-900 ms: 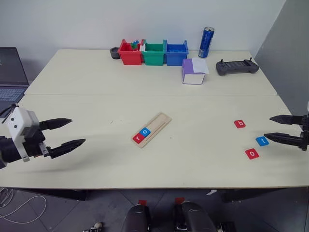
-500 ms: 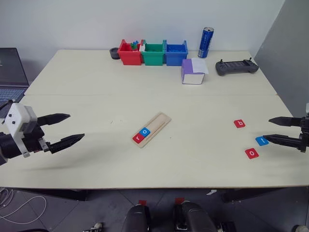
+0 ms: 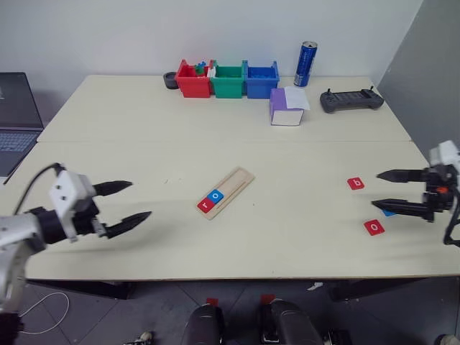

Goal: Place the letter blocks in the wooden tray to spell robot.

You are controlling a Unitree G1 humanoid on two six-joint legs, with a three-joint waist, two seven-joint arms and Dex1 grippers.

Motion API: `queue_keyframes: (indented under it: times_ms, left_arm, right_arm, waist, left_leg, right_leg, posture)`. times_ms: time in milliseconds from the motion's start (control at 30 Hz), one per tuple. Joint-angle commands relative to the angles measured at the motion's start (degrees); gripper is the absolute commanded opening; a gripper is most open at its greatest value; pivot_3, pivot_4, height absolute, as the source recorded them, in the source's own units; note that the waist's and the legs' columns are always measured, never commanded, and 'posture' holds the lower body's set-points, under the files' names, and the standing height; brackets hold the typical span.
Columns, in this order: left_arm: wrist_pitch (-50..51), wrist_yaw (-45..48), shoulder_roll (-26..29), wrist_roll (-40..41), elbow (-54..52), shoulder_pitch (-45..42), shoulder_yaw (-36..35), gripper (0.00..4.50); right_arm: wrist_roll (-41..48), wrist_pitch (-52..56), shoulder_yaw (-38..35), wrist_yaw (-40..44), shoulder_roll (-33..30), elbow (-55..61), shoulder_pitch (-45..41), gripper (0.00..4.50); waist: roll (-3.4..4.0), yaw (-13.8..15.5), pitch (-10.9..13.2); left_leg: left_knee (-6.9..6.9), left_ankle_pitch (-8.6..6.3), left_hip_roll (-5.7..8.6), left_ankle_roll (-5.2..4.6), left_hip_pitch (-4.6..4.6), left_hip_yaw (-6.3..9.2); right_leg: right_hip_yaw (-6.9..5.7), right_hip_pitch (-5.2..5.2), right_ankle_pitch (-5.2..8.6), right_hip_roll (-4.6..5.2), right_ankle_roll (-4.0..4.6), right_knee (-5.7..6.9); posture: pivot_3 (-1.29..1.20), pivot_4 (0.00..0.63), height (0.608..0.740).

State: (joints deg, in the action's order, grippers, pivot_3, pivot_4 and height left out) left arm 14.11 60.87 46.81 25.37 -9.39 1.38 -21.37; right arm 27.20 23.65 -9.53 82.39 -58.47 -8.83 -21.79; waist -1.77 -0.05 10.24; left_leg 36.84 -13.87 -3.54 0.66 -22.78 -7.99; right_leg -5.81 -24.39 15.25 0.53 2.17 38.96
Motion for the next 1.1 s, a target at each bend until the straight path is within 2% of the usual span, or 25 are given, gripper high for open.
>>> queue_keyframes:
  times_ms: [33, 133, 300, 800, 1100]
  left_arm:
    - [-2.7, -5.8, -3.92, -4.09, -3.8, 1.33, 4.21, 4.5]
    - [-4.65, -11.3, -9.28, -7.83, -4.0, 1.46, 8.59, 4.5]
    - [-8.44, -17.54, -14.81, -12.39, 0.4, -1.27, 11.98, 4.5]
    - [-10.49, -10.88, -15.5, -10.78, 11.22, -8.4, 18.0, 4.5]
    - [-9.28, -12.74, -17.36, -13.42, 15.87, -10.91, 20.66, 4.5]
  right_arm:
    - [1.58, 1.91, 1.6, -0.41, 1.52, 5.03, -0.22, 4.46]
    - [1.86, 3.39, 3.65, -2.04, 3.84, 8.64, 0.37, 4.46]
    - [2.7, 5.47, 4.84, -3.84, 6.1, 12.46, -0.12, 4.46]
    - [1.99, 5.96, 9.91, -3.77, 9.13, 15.73, -2.52, 4.46]
    - [2.44, 6.51, 9.84, -4.95, 9.41, 17.34, -1.78, 4.46]
  waist:
    - [-0.01, 0.08, -0.01]
    - [-0.02, 0.15, -0.01]
    - [-0.04, 0.21, -0.02]
    - [-0.07, 0.11, -0.04]
    - [-0.1, 0.14, -0.06]
  left_leg:
    - [0.02, 0.0, 0.0, 0.0, -0.01, 0.0]
    - [0.07, 0.0, 0.02, 0.0, -0.05, -0.01]
    - [0.12, 0.0, 0.02, -0.01, -0.02, 0.07]
    - [0.13, 0.0, 0.02, -0.01, 0.0, 0.08]
    - [0.15, 0.01, 0.02, -0.01, 0.02, 0.12]
  right_leg:
    - [-0.01, 0.0, 0.0, 0.0, 0.0, 0.0]
    - [0.01, 0.01, 0.0, 0.01, 0.0, -0.02]
    - [-0.05, 0.06, -0.02, 0.0, -0.02, 0.02]
    - [-0.09, 0.09, -0.02, -0.01, -0.02, 0.02]
    - [-0.12, 0.14, -0.02, -0.01, -0.02, 0.03]
  posture:
    - [0.0, 0.15, 0.74]
    - [0.0, 0.15, 0.74]
    - [0.0, 0.15, 0.74]
    - [0.0, 0.15, 0.74]
    - [0.0, 0.15, 0.74]
